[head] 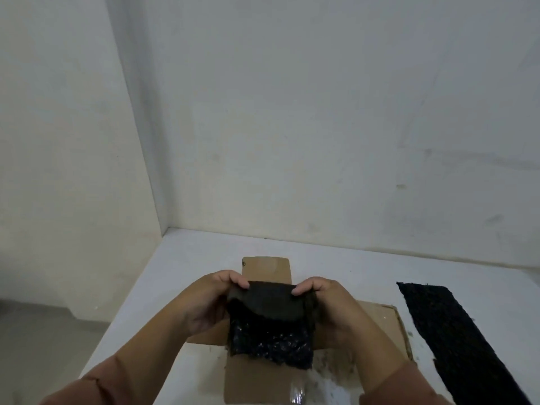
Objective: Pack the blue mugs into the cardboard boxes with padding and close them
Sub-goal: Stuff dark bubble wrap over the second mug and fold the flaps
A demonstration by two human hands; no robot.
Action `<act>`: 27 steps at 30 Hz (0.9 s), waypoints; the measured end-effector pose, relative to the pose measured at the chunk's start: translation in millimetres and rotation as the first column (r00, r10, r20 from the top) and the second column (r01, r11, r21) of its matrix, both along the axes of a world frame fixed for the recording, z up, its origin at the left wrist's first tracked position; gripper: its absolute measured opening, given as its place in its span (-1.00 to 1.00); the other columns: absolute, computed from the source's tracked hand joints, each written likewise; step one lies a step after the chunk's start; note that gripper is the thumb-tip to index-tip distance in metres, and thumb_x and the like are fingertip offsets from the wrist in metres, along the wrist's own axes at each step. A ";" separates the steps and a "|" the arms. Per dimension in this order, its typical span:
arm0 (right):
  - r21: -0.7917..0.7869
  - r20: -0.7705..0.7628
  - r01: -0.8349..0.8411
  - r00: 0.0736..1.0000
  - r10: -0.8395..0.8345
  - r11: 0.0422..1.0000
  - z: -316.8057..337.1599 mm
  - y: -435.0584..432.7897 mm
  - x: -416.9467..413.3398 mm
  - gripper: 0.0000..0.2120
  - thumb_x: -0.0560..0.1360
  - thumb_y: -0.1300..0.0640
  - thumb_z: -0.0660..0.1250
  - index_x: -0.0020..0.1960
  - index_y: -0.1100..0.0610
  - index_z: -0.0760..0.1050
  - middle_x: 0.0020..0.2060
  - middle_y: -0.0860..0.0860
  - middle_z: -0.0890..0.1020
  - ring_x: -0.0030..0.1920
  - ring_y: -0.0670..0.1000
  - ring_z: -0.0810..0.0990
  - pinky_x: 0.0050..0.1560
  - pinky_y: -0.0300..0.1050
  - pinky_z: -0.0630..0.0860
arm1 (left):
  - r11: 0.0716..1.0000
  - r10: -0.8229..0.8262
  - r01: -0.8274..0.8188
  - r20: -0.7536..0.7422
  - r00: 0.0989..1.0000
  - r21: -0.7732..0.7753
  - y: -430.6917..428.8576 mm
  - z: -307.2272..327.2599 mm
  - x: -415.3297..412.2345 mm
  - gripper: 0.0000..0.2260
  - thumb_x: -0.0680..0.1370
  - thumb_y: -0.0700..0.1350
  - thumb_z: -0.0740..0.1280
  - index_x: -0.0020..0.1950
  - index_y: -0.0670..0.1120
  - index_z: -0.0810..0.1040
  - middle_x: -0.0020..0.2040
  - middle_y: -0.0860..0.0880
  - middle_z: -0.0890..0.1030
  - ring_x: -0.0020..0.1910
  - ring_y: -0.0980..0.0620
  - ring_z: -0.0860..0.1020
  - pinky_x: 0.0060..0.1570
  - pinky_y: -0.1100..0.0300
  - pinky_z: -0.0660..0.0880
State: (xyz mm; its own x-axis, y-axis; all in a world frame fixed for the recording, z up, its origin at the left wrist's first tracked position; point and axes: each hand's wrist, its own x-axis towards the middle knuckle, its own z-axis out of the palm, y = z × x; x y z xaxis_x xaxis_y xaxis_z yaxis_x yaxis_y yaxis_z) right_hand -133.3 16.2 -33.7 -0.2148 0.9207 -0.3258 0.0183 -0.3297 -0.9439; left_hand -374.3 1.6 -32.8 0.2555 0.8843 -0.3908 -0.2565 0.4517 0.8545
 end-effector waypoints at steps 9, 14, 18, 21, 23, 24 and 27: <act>0.202 0.211 -0.010 0.977 -0.034 0.979 -2.9 7.8 0.6 -0.49 0.39 0.51 0.06 -0.44 0.09 0.62 -0.09 0.06 0.69 -0.03 0.19 0.62 0.05 0.06 0.59 | 0.981 -0.186 0.167 -0.225 0.957 -0.100 0.2 -2.1 6.0 -0.76 0.51 -0.07 0.36 0.12 -0.15 0.56 0.09 -0.17 0.64 0.10 -0.14 0.58 0.09 -0.03 0.53; -0.039 -0.054 -0.052 0.997 0.050 0.998 4.1 3.8 6.7 -0.81 0.39 0.09 0.23 -0.10 0.08 0.59 -0.11 0.09 0.60 -0.08 0.10 0.54 -0.12 -0.05 0.46 | 0.999 -0.015 -0.001 -0.311 0.950 -0.051 3.0 -7.6 7.3 -0.87 0.51 -0.25 0.34 0.04 -0.18 0.53 -0.04 -0.15 0.64 -0.07 -0.08 0.58 -0.16 0.12 0.50; -0.030 0.269 -0.143 0.952 0.145 0.989 -3.4 0.5 2.0 -0.81 0.46 0.16 0.37 0.01 -0.01 0.44 0.00 0.02 0.56 -0.06 0.01 0.57 -0.14 -0.19 0.46 | 0.993 0.048 0.016 -0.522 0.851 0.117 0.9 -16.6 13.0 -0.82 0.46 -0.23 0.39 0.03 -0.07 0.52 -0.04 -0.05 0.62 -0.04 0.00 0.58 -0.08 0.13 0.52; 0.105 0.614 -0.148 0.788 0.054 0.983 -9.6 2.7 -9.7 -0.72 0.46 0.21 0.34 0.01 -0.10 0.34 -0.06 -0.08 0.50 -0.12 -0.07 0.52 -0.31 -0.26 0.39 | 0.961 0.136 0.101 -0.757 0.639 0.259 -2.2 -25.1 19.9 -0.63 0.45 -0.15 0.41 0.17 0.08 0.35 0.03 0.08 0.51 -0.01 0.04 0.53 -0.06 0.19 0.46; 0.157 0.688 -0.178 0.725 0.022 0.971 -16.3 5.0 -16.8 -0.73 0.47 0.21 0.29 0.00 -0.12 0.31 -0.14 -0.11 0.48 -0.21 -0.11 0.50 -0.39 -0.28 0.35 | 0.902 0.268 0.197 -0.857 0.440 0.383 -7.5 -32.0 22.7 -0.57 0.43 -0.12 0.42 0.23 0.06 0.33 0.12 0.08 0.42 0.05 -0.01 0.49 0.05 0.11 0.48; 0.176 0.722 -0.206 0.691 0.016 0.963 -20.3 6.2 -20.3 -0.74 0.48 0.21 0.26 -0.01 -0.12 0.29 -0.15 -0.09 0.48 -0.22 -0.10 0.49 -0.40 -0.27 0.34 | 0.851 0.336 0.291 -0.880 0.335 0.436 -11.3 -33.9 23.1 -0.60 0.41 -0.11 0.44 0.18 0.01 0.38 0.15 0.05 0.40 0.04 -0.02 0.48 0.06 0.09 0.49; 0.245 0.823 -0.328 0.568 -0.017 0.912 -27.3 7.8 -29.6 -0.79 0.49 0.22 0.19 -0.06 -0.09 0.27 -0.12 -0.04 0.46 -0.17 -0.04 0.46 -0.34 -0.25 0.33 | 0.670 0.496 0.565 -0.857 0.141 0.481 -18.4 -36.9 21.0 -0.71 0.26 -0.11 0.54 -0.12 -0.06 0.52 -0.02 -0.03 0.53 -0.13 -0.06 0.51 -0.16 0.08 0.54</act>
